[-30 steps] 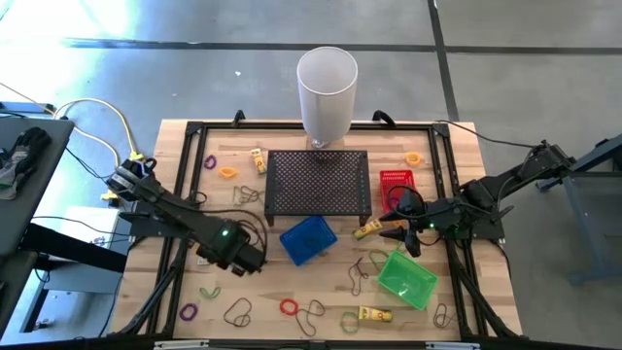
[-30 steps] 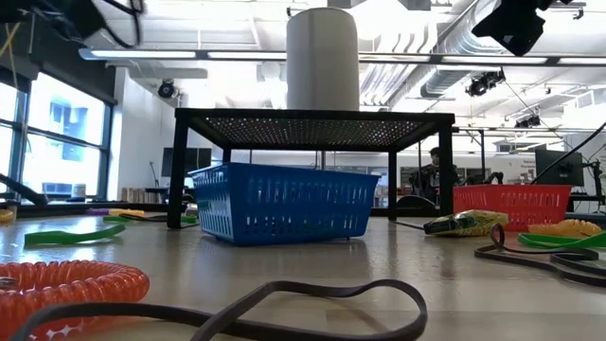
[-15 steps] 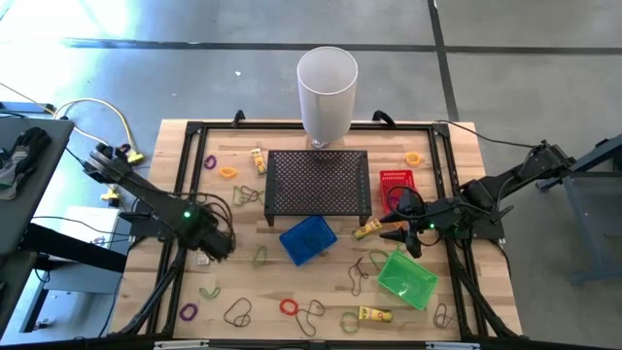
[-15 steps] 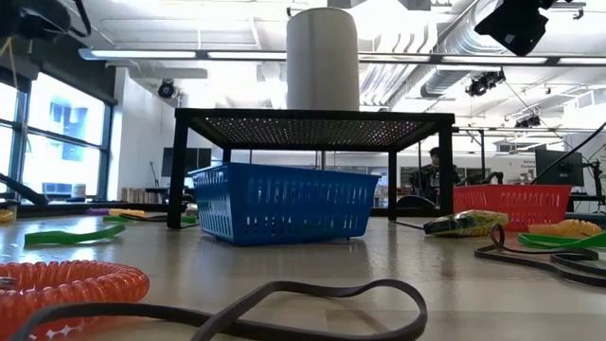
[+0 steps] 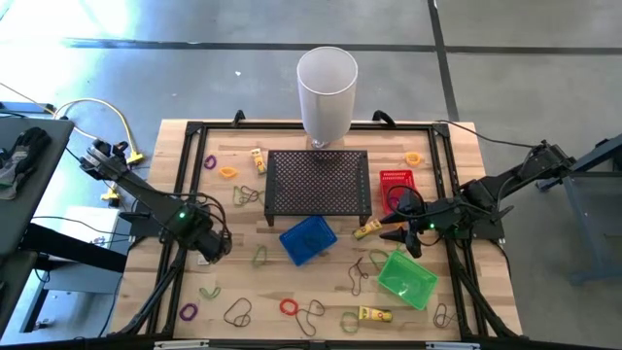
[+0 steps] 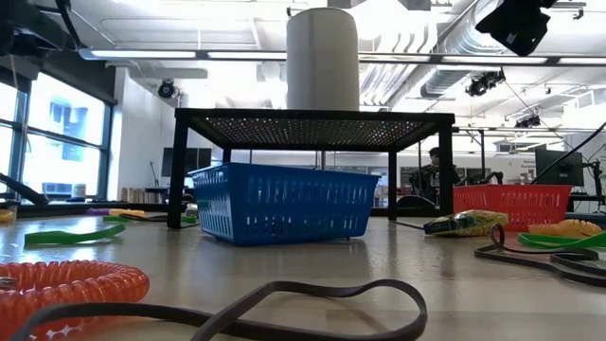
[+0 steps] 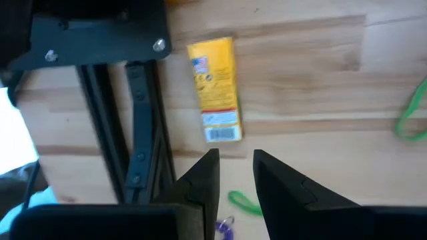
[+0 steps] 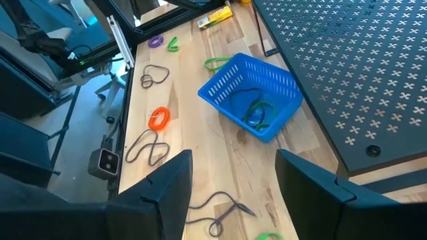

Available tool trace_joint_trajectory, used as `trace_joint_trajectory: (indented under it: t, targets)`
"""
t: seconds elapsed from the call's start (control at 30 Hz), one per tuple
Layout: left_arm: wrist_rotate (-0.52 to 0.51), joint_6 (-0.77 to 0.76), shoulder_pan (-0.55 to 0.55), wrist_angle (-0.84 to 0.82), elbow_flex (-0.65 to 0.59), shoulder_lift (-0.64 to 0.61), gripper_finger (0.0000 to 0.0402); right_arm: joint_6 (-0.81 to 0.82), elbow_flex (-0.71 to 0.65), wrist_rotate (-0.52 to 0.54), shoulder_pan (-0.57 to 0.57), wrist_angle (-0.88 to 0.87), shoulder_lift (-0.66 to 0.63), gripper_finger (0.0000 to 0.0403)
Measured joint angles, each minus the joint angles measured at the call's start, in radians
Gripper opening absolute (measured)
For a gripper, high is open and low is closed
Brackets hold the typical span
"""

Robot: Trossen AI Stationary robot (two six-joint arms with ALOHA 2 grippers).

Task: Pick & Place Office Desk Supplies
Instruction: Put the yellow crayon box into the green bin

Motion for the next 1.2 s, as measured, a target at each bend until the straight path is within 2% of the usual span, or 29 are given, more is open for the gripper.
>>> trace_joint_trajectory:
  t: [0.27, 0.43, 0.8, 1.0, 1.1, 1.2]
  targets:
    - [0.049, 0.060, -0.003, 0.016, 0.000, 0.000, 0.0083, 0.030, 0.000, 0.007, 0.000, 0.003, 0.000, 0.0203]
    - [-0.052, 0.093, -0.022, 0.027, 0.000, 0.002, 0.0083, 0.038, 0.000, 0.016, 0.000, 0.057, 0.000, 0.0203]
    - [-0.085, 0.226, -0.015, 0.024, 0.000, 0.002, 0.0083, 0.054, 0.000, 0.068, 0.000, 0.072, 0.000, 0.0203]
    - [-0.162, 0.229, -0.034, 0.030, 0.000, 0.002, 0.0084, 0.055, 0.000, 0.069, 0.000, 0.067, 0.000, 0.0203]
    - [-0.160, 0.230, -0.035, 0.026, 0.000, 0.002, 0.0099, 0.056, 0.000, 0.069, 0.000, 0.067, 0.000, 0.0203]
    - [-0.158, 0.233, -0.035, 0.008, -0.002, 0.002, 0.0134, 0.056, 0.000, 0.069, 0.000, 0.067, 0.000, 0.0203]
